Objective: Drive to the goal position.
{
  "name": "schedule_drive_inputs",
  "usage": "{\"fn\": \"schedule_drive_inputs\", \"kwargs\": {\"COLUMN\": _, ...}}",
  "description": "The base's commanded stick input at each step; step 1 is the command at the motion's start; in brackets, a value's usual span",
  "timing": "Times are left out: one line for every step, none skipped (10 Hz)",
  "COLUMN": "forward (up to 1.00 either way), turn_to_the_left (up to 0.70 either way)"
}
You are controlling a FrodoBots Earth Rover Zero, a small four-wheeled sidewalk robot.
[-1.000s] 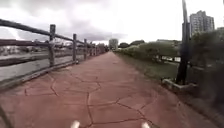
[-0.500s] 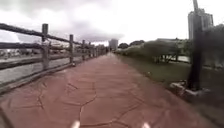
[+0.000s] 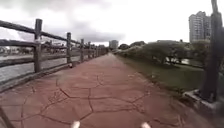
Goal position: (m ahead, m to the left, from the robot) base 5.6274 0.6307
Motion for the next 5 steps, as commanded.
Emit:
{"fn": "schedule_drive_inputs", "kwargs": {"forward": 0.70, "turn_to_the_left": 0.00}}
{"fn": "schedule_drive_inputs", "kwargs": {"forward": 0.70, "turn_to_the_left": 0.00}}
{"fn": "schedule_drive_inputs", "kwargs": {"forward": 0.70, "turn_to_the_left": 0.00}}
{"fn": "schedule_drive_inputs", "kwargs": {"forward": 0.70, "turn_to_the_left": 0.00}}
{"fn": "schedule_drive_inputs", "kwargs": {"forward": 0.70, "turn_to_the_left": 0.00}}
